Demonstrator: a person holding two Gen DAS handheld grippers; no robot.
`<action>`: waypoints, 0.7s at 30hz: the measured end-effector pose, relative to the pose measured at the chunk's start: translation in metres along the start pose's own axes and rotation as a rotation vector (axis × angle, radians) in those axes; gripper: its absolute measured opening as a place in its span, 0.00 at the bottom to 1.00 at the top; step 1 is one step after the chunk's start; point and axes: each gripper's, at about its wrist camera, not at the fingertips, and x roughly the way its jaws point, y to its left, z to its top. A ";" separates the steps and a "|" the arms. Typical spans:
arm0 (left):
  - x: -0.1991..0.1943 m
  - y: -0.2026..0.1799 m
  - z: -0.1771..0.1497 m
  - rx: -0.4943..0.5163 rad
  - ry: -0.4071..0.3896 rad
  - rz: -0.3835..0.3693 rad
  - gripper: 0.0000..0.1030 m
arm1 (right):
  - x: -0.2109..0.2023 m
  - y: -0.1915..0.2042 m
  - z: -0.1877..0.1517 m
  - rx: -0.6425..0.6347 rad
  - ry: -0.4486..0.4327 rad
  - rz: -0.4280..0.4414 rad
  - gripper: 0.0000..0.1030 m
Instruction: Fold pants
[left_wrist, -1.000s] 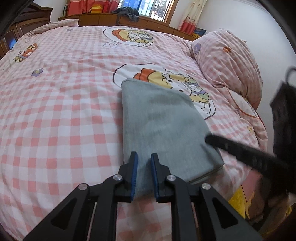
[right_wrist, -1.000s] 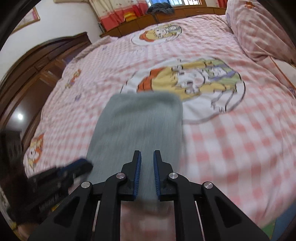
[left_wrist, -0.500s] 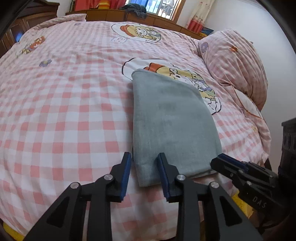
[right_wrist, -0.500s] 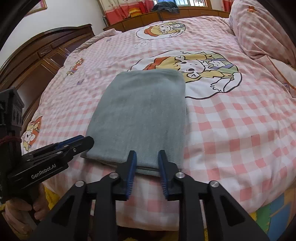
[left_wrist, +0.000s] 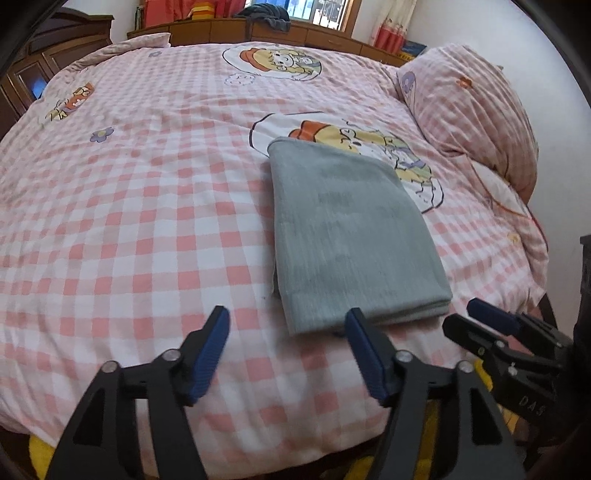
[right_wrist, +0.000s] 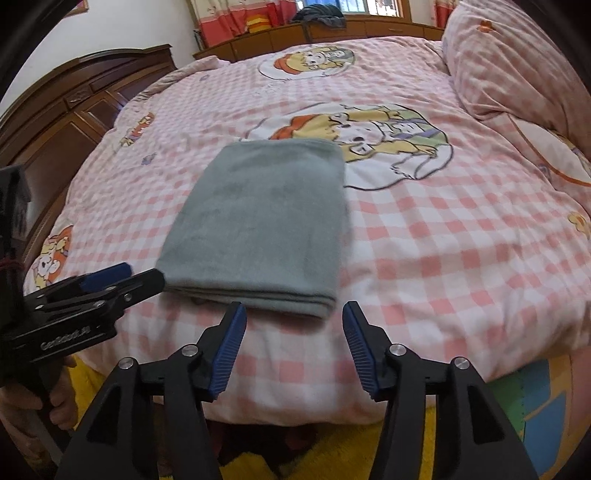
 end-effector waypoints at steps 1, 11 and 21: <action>0.000 -0.001 -0.001 0.006 0.006 0.014 0.80 | 0.000 -0.001 -0.001 0.004 0.006 -0.006 0.55; 0.020 -0.005 -0.011 0.013 0.078 0.062 1.00 | 0.009 -0.008 -0.006 0.005 0.042 -0.105 0.74; 0.037 0.000 -0.017 -0.006 0.110 0.109 1.00 | 0.033 -0.013 -0.011 -0.007 0.094 -0.187 0.80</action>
